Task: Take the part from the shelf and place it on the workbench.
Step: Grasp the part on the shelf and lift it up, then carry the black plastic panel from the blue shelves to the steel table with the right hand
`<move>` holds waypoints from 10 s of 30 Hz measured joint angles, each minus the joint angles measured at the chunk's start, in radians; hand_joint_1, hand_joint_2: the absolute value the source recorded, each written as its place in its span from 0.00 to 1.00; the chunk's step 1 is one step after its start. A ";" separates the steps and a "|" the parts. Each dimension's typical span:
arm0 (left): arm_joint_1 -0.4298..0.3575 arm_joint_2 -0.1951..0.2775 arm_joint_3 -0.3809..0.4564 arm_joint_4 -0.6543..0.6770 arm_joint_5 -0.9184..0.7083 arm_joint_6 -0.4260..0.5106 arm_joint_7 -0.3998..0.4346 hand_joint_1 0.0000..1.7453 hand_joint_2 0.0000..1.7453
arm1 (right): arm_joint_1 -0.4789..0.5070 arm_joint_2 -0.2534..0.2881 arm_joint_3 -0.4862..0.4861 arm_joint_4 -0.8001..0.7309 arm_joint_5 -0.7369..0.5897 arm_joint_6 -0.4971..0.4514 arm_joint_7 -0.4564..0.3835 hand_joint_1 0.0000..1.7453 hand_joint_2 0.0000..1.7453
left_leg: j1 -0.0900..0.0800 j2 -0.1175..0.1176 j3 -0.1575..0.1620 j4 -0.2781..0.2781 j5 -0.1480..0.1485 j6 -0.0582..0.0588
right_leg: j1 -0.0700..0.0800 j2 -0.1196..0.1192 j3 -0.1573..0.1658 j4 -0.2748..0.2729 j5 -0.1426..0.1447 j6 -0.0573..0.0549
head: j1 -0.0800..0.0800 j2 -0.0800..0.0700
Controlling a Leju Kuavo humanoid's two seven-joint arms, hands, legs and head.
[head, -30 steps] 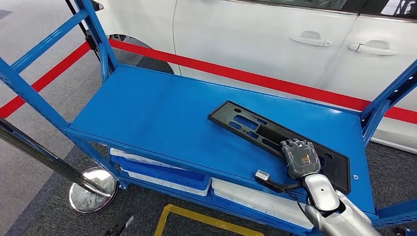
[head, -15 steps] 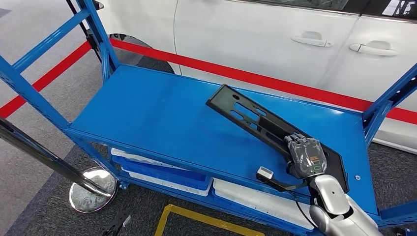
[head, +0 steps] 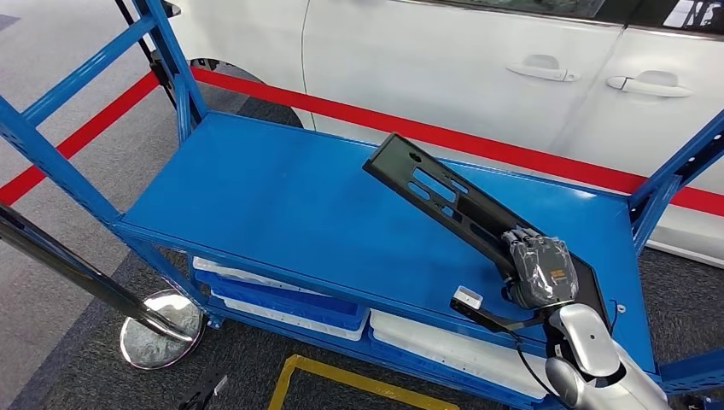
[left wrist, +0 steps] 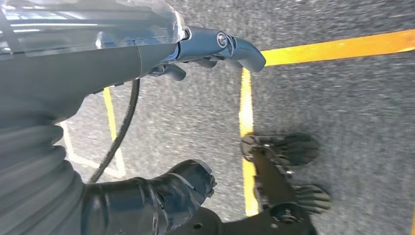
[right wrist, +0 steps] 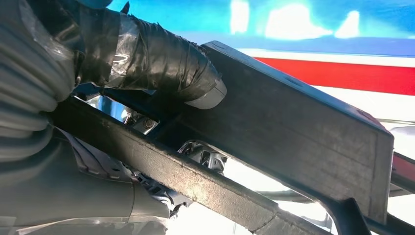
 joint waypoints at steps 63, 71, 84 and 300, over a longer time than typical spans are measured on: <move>0.006 -0.037 0.096 -0.001 0.007 -0.046 0.034 0.00 1.00 | -0.085 -0.059 -0.039 -0.550 -0.709 0.406 -0.266 1.00 1.00 | 0.006 -0.033 -0.125 0.080 -0.001 -0.026 | 0.005 -0.007 0.095 -0.073 -0.010 -0.039 | -0.023 0.000; 0.003 -0.036 0.097 -0.002 -0.001 -0.045 0.022 0.00 1.00 | -0.087 -0.067 -0.066 -0.542 -0.798 0.441 -0.261 1.00 1.00 | 0.044 0.045 0.010 0.079 -0.014 -0.086 | -0.017 -0.096 -0.027 0.001 0.032 0.004 | -0.030 0.000; 0.010 -0.034 0.099 -0.003 -0.008 -0.045 0.023 0.00 1.00 | -0.091 -0.079 -0.115 -0.502 -0.803 0.458 -0.257 1.00 1.00 | 0.003 -0.048 -0.110 0.023 0.084 0.013 | 0.012 0.004 -0.013 0.222 -0.127 -0.008 | -0.025 0.000; 0.011 0.062 0.174 0.012 -0.061 -0.183 -0.263 0.00 1.00 | -0.291 -0.347 -0.175 -0.394 -0.767 0.594 -0.164 1.00 1.00 | -0.014 -0.043 -0.008 0.008 0.026 0.043 | 0.011 -0.006 0.015 0.158 -0.294 0.006 | 0.008 0.000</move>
